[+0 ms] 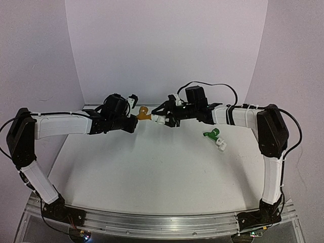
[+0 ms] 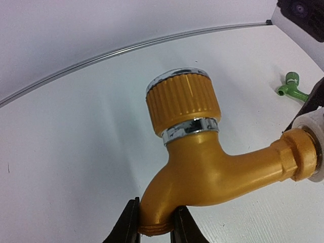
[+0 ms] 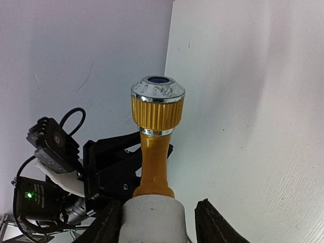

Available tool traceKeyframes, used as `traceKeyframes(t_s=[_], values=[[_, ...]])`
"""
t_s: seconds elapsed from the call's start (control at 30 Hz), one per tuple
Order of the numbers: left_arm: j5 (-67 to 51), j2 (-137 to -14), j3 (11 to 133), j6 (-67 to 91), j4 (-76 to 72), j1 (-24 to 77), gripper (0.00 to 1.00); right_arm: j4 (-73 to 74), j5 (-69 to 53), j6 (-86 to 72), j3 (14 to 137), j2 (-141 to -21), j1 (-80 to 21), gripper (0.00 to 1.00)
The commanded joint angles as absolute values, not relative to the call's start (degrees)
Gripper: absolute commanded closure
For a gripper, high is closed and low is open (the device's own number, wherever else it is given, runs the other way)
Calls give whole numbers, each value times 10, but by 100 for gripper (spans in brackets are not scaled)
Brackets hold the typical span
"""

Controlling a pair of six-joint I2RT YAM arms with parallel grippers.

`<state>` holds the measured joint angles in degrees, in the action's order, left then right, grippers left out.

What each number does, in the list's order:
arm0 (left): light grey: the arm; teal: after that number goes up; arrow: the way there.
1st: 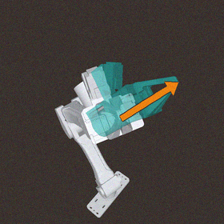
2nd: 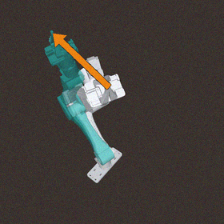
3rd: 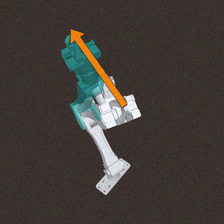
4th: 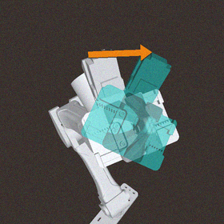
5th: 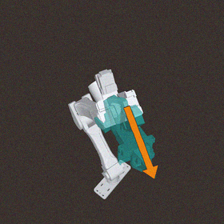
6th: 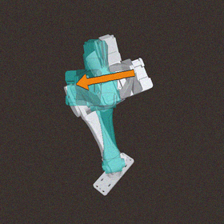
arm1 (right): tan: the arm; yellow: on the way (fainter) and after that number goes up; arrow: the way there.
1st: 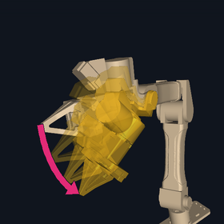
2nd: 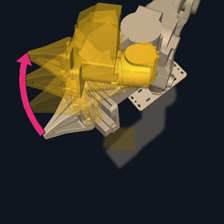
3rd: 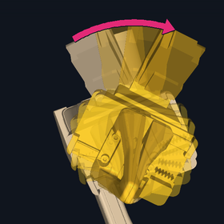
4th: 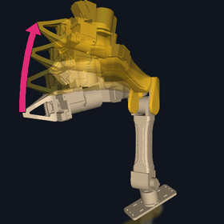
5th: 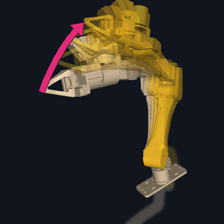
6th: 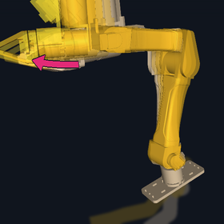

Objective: Install the water faucets
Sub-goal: Screw the water faucet onto the adaptor.

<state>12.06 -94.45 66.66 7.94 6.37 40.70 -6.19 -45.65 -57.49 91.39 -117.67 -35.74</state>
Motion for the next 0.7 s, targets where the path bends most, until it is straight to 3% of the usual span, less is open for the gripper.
traceKeyframes(t_s=[0.0, 0.2, 0.37, 0.67], values=[[150, -919, 679, 121, 53, 394, 100, 29, -417, -393, 959, -1113, -330, 25], [103, -924, 688, 138, 80, 376, 100, 130, -394, -188, 997, -1079, -330, 2], [30, -939, 721, 137, 134, 360, 100, 213, -349, 12, 1010, -1057, -331, 2], [-102, -996, 798, 118, 254, 352, 100, 204, -188, 469, 912, -1020, -405, 8]])
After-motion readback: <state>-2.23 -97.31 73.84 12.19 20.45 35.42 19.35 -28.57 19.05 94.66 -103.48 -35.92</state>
